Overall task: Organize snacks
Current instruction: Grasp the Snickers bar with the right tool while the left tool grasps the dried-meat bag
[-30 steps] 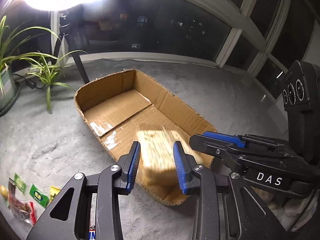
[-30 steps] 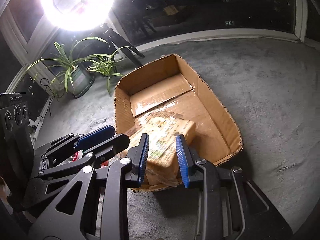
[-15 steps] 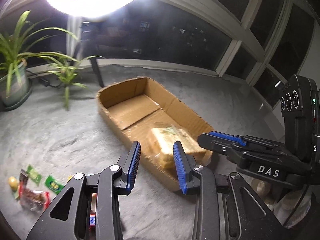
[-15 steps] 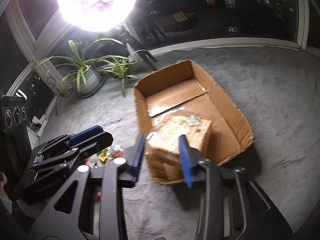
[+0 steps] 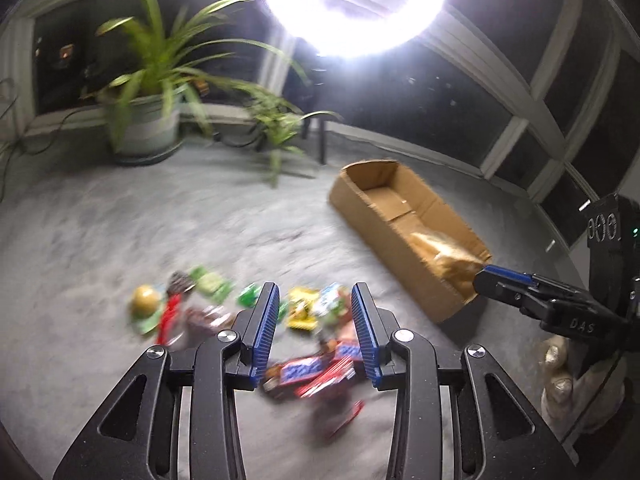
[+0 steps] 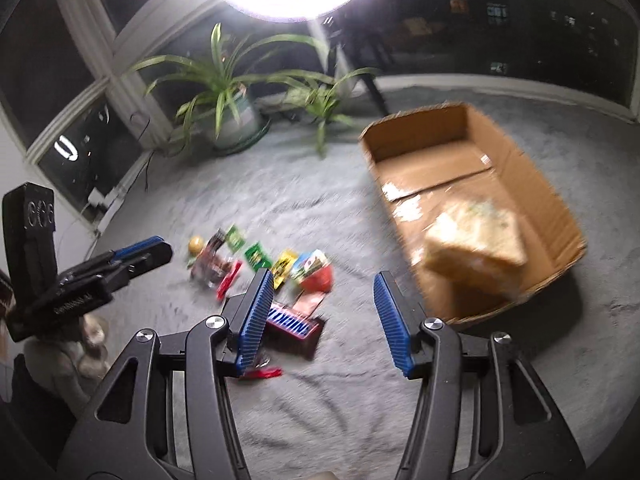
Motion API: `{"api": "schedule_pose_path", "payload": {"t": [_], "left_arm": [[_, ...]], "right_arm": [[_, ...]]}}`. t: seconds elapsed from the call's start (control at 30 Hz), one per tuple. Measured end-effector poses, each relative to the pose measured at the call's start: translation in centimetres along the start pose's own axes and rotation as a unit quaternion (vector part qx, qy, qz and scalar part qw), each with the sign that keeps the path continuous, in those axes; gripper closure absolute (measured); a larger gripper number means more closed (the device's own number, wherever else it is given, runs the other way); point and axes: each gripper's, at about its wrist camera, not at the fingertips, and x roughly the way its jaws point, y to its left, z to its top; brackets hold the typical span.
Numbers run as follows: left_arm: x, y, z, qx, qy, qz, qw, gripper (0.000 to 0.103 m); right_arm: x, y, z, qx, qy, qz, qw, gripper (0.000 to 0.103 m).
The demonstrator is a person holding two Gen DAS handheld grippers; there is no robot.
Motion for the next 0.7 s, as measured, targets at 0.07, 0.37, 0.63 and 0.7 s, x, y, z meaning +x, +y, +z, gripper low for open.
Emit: {"api": "schedule_pose_path", "payload": {"t": [0.07, 0.37, 0.63, 0.7], "left_arm": [[-0.5, 1.0, -0.8, -0.010, 0.006, 0.004, 0.9999, 0.061], [-0.1, 0.5, -6.3, -0.040, 0.055, -0.014, 0.9976, 0.061], [2.4, -1.8, -9.1, -0.053, 0.081, -0.003, 0.9953, 0.061], [3.0, -2.2, -9.4, -0.059, 0.083, 0.003, 0.9948, 0.061]], "right_arm": [[1.2, 0.7, -0.6, -0.008, 0.017, 0.007, 1.000, 0.048], [5.7, 3.0, -2.4, -0.105, 0.089, 0.016, 0.990, 0.048], [8.0, 4.2, -2.8, -0.213, 0.141, 0.026, 0.966, 0.048], [8.7, 4.4, -2.8, -0.237, 0.151, 0.025, 0.959, 0.048]]}}
